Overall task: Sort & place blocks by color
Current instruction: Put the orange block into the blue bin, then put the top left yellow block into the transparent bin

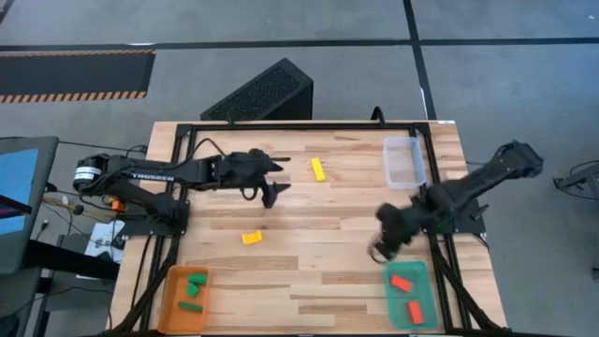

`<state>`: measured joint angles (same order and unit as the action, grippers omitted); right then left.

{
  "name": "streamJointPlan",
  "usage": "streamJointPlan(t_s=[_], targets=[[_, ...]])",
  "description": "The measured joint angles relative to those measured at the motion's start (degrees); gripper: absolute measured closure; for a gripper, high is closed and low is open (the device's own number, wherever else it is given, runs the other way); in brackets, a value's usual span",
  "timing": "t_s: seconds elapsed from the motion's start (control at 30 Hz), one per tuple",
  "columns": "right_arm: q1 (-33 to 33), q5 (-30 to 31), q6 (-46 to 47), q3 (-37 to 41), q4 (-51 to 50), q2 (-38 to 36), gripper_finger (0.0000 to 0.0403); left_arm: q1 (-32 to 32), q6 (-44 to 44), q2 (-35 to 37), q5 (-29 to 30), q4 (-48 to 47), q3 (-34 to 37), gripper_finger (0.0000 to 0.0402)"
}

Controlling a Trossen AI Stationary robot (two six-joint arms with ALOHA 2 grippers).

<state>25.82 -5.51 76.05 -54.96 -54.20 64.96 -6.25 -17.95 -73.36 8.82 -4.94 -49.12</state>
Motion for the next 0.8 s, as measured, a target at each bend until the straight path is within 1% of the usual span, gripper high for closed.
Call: streamJointPlan(t_s=[0.1, 0.17, 0.23, 0.3, 0.43, 0.5, 0.57, 0.7, 0.8], targets=[[10.2, 0.7, 7.5, 0.0, -8.1, 0.5, 0.0272, -3.0, -1.7, 0.0, 3.0, -7.1, 0.0, 0.0107], [16.4, 0.6, 12.8, 0.0, -10.6, 1.8, 0.0272, -5.2, -0.6, -0.5, 5.3, -10.3, 0.0, 0.0107], [21.1, -0.3, 16.9, 1.2, -10.4, 2.6, 0.0272, -7.5, 0.6, -1.3, 5.6, -12.9, 0.1, 0.0107], [24.1, -0.8, 19.9, 3.4, -7.2, 3.6, 0.0272, -9.8, 0.7, -2.4, 4.3, -12.2, 0.6, 0.0107], [26.6, -1.0, 23.6, 6.7, 2.6, 5.1, 0.0272, -13.9, 0.5, -4.9, 1.2, -12.9, 0.9, 0.0106], [26.9, -1.0, 24.4, 7.4, 5.0, 6.3, 0.0267, -15.5, 1.2, -5.9, -0.3, -12.9, 0.9, 0.0106], [26.8, -1.0, 24.7, 7.5, 5.5, 7.4, 0.0243, -16.7, 2.7, -7.1, -1.4, -12.8, 0.9, 0.0106], [26.8, -0.9, 27.6, 7.5, 4.8, 9.7, 0.0179, -19.1, 4.9, -9.1, -3.3, -13.8, 0.9, 0.0106], [26.4, -0.9, 28.4, 7.4, 5.7, 10.0, 0.0144, -20.4, 5.3, -10.2, -3.9, -14.6, 0.9, 0.0106]])
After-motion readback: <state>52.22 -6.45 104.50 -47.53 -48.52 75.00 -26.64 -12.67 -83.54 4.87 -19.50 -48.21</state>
